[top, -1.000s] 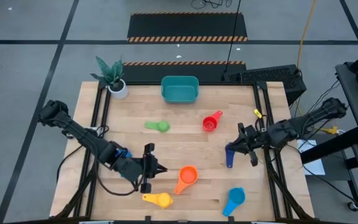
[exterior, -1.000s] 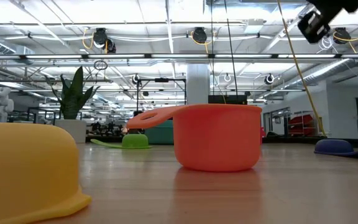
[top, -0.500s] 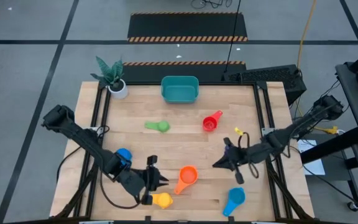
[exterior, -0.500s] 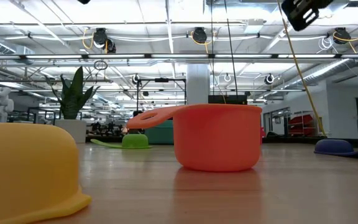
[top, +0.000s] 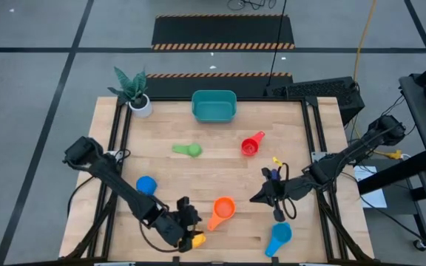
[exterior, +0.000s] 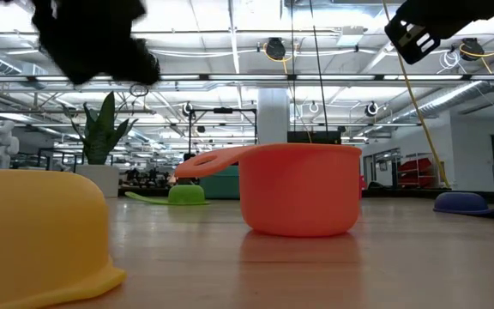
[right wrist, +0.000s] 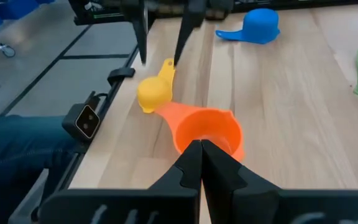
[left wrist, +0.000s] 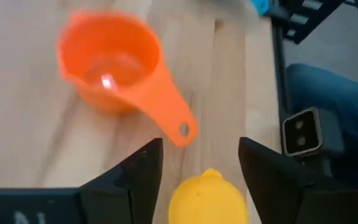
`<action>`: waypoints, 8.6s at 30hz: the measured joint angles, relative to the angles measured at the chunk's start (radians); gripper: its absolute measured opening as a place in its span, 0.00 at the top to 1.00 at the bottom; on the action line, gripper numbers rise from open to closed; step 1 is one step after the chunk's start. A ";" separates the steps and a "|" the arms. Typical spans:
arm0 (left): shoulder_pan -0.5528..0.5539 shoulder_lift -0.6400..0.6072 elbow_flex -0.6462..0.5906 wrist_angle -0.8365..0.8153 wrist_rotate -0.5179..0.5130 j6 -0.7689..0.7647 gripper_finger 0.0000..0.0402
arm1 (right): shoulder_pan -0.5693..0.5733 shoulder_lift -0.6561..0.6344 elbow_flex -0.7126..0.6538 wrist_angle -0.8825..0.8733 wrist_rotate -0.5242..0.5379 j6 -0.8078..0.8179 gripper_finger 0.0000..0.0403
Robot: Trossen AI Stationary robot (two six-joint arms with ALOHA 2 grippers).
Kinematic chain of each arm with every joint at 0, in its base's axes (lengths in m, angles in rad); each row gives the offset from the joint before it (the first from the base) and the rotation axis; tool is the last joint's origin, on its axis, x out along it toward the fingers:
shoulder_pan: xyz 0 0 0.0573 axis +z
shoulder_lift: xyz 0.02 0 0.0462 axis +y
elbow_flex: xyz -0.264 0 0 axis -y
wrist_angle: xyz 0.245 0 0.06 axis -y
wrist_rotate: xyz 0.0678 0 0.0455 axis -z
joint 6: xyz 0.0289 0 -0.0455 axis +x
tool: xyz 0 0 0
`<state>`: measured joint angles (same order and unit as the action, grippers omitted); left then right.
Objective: Nest measuring cups in basket
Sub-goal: Move the orange measuring cup to the center of the table, then stack the blue measuring cup on top of the orange measuring cup
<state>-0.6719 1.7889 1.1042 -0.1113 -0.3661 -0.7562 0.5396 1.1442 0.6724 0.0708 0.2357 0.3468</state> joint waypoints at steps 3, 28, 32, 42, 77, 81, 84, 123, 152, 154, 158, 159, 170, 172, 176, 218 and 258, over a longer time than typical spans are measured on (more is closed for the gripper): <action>0.011 0.052 0.000 0.025 0.045 -0.108 0.44 | 0.000 0.000 0.000 -0.001 -0.001 0.000 1.00; 0.138 0.184 -0.001 0.193 0.209 -0.146 0.24 | 0.000 0.000 -0.001 -0.020 -0.001 -0.045 1.00; 0.146 0.187 -0.001 0.226 0.212 -0.114 0.29 | 0.000 0.000 -0.015 -0.019 -0.002 -0.045 1.00; 0.180 0.187 -0.001 0.225 0.227 -0.049 0.51 | 0.000 0.000 -0.021 -0.015 -0.002 -0.045 1.00; 0.554 -0.151 -0.081 -0.165 0.879 0.501 0.98 | 0.000 0.000 -0.023 -0.048 -0.001 -0.045 1.00; 0.610 -0.141 -0.172 -0.053 0.992 0.471 0.98 | 0.006 0.000 -0.023 -0.048 -0.003 -0.045 1.00; 0.639 -0.141 -0.226 0.024 1.051 0.457 0.99 | 0.018 0.000 -0.023 -0.048 -0.003 -0.045 1.00; 0.773 -0.141 -0.337 -0.086 0.783 0.415 0.54 | 0.026 0.000 -0.023 -0.045 -0.002 -0.034 1.00; 0.501 -0.505 -0.335 -0.314 0.409 0.176 0.48 | 0.026 0.000 -0.021 -0.037 0.014 0.081 1.00; 0.439 -0.505 -0.335 -0.320 0.359 0.122 0.48 | 0.027 0.002 -0.021 -0.037 0.041 0.100 1.00; 0.333 -0.505 -0.335 -0.337 0.266 0.002 0.48 | 0.039 0.027 -0.021 -0.037 0.108 0.139 1.00; 0.312 -0.505 -0.335 -0.342 0.252 -0.030 0.48 | 0.041 0.037 -0.021 -0.034 0.116 0.151 1.00; 0.115 -0.505 -0.335 -0.316 0.182 -0.174 0.48 | 0.073 0.195 -0.021 0.215 0.134 0.210 1.00; 0.083 -0.505 -0.335 -0.292 0.152 -0.192 0.48 | 0.078 0.221 -0.021 0.268 0.136 0.220 1.00; 0.016 -0.481 -0.331 -0.278 0.129 -0.238 0.48 | 0.085 0.262 -0.021 0.318 0.171 0.263 1.00; -0.277 -0.041 -0.136 -0.793 0.084 -0.352 0.48 | 0.081 0.315 -0.012 0.407 0.181 0.050 1.00; -0.335 -0.042 -0.178 -0.874 0.115 -0.427 0.98 | 0.084 0.315 -0.012 0.388 0.178 0.057 1.00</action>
<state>-1.0073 1.7472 0.9264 -0.9849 -0.2516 -1.1835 0.6235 1.4590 0.6601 0.4591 0.4141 0.4038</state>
